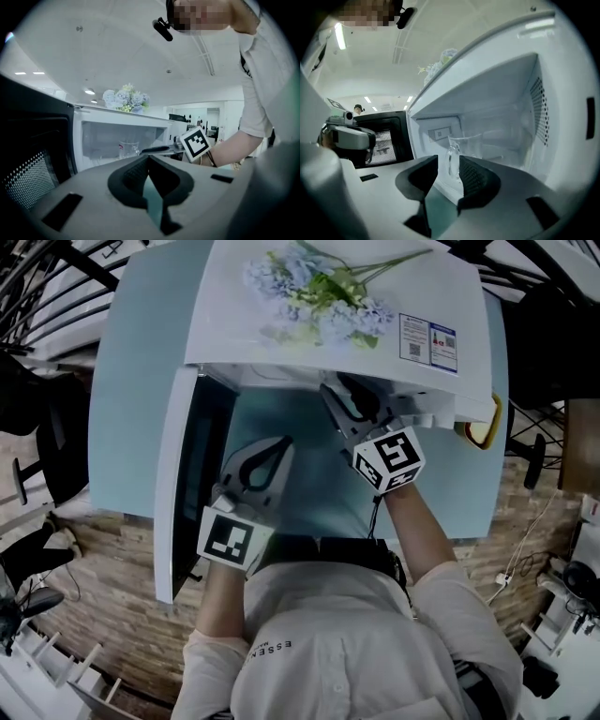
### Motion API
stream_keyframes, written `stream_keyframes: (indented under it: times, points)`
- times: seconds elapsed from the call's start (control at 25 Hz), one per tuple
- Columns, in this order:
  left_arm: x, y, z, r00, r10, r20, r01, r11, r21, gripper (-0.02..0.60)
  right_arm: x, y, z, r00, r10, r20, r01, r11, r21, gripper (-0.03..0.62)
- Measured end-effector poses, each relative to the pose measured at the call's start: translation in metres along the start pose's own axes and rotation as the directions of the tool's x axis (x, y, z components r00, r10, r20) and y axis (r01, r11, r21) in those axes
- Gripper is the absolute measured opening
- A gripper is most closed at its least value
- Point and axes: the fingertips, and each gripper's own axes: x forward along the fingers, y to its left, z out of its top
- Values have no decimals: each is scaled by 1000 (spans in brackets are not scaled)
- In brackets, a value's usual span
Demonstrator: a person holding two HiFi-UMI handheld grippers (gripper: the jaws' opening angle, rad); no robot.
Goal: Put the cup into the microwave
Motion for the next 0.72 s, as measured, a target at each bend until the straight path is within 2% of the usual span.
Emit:
stream_keyframes:
  times: [0.24, 0.44, 0.72]
  points:
    - [-3, -2, 18, 1000, 11, 19, -12, 1000, 28, 2, -37, 18, 24, 1000, -29, 7, 29, 1000, -8, 129]
    - [-13, -9, 42, 999, 1, 53, -3, 999, 46, 2, -72, 29, 57, 991, -108, 78, 110, 994, -25, 37]
    - [-32, -17, 77, 996, -7, 86, -2, 995, 102, 2, -108, 51, 101, 983, -109, 150, 118, 992, -51, 17]
